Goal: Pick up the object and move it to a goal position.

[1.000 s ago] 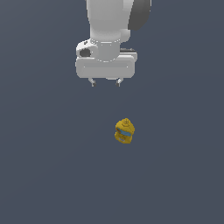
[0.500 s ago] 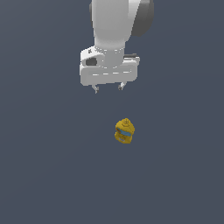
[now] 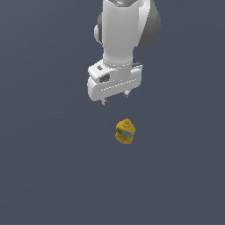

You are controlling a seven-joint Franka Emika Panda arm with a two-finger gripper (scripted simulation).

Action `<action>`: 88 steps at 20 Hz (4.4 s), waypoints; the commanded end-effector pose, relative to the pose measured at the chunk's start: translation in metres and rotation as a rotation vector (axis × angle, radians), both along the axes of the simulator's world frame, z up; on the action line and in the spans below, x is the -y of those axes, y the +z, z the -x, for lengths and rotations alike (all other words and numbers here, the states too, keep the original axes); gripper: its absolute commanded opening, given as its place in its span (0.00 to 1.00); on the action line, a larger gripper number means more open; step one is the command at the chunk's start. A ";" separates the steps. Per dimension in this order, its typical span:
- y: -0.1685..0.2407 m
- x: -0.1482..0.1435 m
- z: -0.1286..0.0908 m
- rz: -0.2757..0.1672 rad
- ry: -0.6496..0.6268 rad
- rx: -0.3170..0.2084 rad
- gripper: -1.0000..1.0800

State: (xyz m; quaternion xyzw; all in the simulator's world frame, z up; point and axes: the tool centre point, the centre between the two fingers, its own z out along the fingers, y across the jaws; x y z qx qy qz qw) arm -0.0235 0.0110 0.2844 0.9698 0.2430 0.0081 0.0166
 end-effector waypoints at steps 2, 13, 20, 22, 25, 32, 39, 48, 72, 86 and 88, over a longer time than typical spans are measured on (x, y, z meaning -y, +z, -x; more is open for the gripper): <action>-0.011 -0.009 -0.008 -0.001 0.107 -0.007 0.96; -0.044 -0.037 -0.030 -0.010 0.420 -0.025 0.96; -0.058 -0.048 -0.037 -0.017 0.542 -0.030 0.96; -0.061 -0.050 -0.039 -0.019 0.563 -0.030 0.96; -0.063 -0.052 -0.040 -0.020 0.583 -0.031 0.96; -0.067 -0.052 -0.040 -0.020 0.586 -0.032 0.96; -0.097 -0.052 -0.039 -0.021 0.589 -0.031 0.96; -0.114 -0.053 -0.040 -0.021 0.590 -0.031 0.00; -0.055 -0.073 -0.022 -0.020 0.591 -0.032 0.00; 0.094 -0.125 0.021 -0.019 0.591 -0.032 0.00; 0.113 -0.132 0.027 -0.019 0.591 -0.032 0.00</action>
